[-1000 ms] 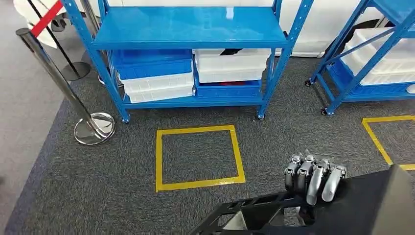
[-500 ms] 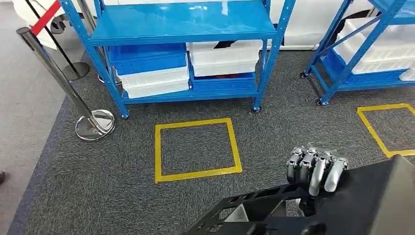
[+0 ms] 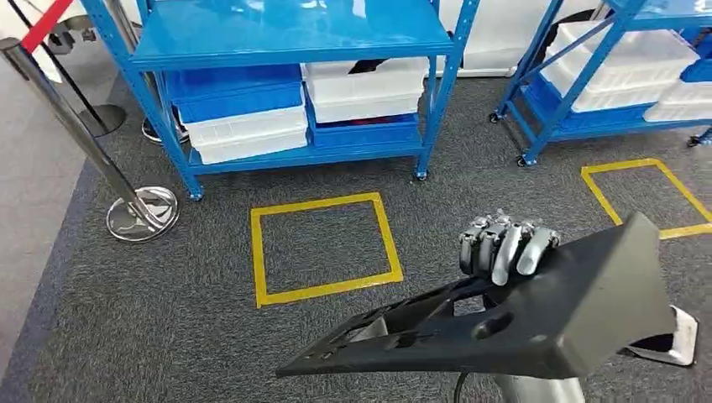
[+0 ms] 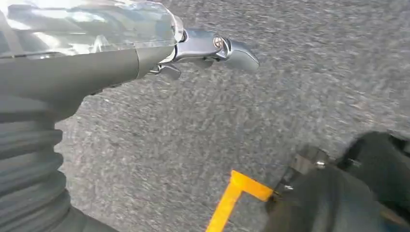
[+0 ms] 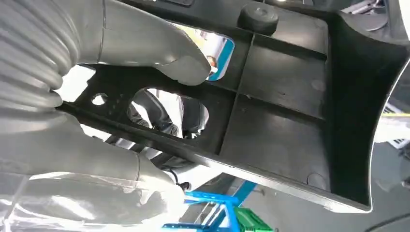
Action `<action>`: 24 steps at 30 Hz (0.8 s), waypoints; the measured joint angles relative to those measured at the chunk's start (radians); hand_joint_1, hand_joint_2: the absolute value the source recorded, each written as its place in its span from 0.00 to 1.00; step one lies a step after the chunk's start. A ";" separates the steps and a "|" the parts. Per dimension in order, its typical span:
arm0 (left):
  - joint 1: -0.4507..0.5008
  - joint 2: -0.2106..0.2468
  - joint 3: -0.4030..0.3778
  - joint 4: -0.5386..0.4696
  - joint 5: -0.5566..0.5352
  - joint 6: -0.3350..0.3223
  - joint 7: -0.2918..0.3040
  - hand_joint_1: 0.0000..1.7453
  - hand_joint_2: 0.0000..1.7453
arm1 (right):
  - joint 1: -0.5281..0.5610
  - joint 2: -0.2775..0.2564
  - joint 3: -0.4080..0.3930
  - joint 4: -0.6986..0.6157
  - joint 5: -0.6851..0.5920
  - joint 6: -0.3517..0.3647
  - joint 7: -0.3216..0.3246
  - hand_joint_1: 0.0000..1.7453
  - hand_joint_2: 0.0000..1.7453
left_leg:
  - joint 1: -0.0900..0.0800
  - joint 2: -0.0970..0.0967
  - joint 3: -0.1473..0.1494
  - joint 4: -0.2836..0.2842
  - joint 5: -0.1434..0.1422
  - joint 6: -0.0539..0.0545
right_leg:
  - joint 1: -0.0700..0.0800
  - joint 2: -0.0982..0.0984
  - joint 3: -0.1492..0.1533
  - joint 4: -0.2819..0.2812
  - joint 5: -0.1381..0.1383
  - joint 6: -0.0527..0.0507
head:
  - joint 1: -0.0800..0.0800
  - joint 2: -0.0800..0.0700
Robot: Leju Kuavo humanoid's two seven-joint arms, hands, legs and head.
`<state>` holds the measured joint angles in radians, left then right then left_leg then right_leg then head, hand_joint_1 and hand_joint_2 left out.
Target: Take the parts from the cabinet and place them on the table.
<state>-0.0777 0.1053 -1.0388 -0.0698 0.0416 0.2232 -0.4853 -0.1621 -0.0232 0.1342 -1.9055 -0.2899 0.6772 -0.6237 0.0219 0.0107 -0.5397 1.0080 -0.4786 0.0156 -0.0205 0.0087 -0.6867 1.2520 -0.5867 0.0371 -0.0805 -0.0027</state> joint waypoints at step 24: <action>0.002 0.000 0.039 -0.001 0.000 -0.006 0.100 0.00 1.00 | -0.070 -0.114 0.097 0.048 -0.017 -0.192 0.000 0.98 1.00 | 0.005 -0.088 -0.017 0.036 -0.018 -0.031 | 0.009 0.097 0.076 -0.205 0.131 -0.033 | 0.000 0.000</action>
<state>-0.0755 0.1053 -0.9995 -0.0706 0.0416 0.2174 -0.3853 -0.2324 -0.1374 0.2309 -1.8578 -0.3071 0.4850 -0.6237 0.0266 -0.0770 -0.5565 1.0444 -0.4964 -0.0158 -0.0116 0.1057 -0.6103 1.0474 -0.4558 0.0041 -0.0805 -0.0027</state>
